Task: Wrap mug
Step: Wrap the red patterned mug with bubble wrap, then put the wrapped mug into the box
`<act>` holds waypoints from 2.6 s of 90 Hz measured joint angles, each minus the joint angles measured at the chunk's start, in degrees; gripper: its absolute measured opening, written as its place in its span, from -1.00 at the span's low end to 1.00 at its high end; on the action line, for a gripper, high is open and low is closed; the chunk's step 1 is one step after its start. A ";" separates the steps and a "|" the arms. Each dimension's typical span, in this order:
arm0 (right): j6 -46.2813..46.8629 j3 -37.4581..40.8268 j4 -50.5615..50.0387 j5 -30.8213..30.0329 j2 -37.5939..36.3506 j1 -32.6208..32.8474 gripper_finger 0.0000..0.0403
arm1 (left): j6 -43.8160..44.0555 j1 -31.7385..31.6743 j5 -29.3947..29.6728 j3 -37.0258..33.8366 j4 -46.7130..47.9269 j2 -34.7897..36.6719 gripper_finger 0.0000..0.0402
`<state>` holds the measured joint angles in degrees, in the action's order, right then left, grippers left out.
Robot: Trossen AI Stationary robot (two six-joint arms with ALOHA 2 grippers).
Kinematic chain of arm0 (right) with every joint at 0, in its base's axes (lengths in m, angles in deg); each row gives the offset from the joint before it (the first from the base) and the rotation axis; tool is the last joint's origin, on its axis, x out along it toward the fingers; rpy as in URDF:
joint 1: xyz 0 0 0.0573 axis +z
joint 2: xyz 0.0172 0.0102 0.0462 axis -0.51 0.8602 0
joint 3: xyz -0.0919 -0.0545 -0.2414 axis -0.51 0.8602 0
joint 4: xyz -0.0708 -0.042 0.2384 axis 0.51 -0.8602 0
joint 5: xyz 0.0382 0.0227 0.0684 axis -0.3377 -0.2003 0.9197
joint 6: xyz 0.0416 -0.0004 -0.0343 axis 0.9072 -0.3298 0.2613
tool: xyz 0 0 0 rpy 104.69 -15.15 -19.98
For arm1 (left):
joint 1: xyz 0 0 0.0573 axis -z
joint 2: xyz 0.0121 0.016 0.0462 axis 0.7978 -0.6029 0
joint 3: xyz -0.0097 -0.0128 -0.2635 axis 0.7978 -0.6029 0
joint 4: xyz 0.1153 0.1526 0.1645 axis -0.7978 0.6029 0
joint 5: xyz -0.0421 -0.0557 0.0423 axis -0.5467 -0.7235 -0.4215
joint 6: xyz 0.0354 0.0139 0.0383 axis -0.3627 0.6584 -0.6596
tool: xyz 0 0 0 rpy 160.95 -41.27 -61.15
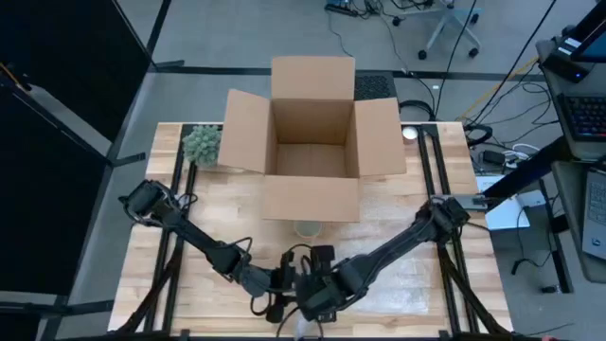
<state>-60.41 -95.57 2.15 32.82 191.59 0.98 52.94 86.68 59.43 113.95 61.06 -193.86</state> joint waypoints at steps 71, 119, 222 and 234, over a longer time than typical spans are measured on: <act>8.37 17.52 10.50 -5.59 2.31 -2.90 0.20 | 0.04 0.00 0.02 0.04 -0.22 0.00 -0.17; 4.92 -4.42 -10.21 -3.25 3.15 0.10 0.20 | -0.09 0.02 -0.38 0.00 -0.08 0.00 -0.17; 0.01 -5.99 -1.62 4.02 17.58 1.52 0.20 | -0.59 0.02 -0.66 -0.04 -0.57 0.00 -0.17; -0.35 -5.86 0.03 3.91 17.31 1.52 0.20 | -0.30 0.06 -0.73 -0.04 -0.52 0.00 -0.17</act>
<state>-60.75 -101.42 2.17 36.74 208.90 2.50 52.64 86.74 58.70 113.90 60.53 -193.86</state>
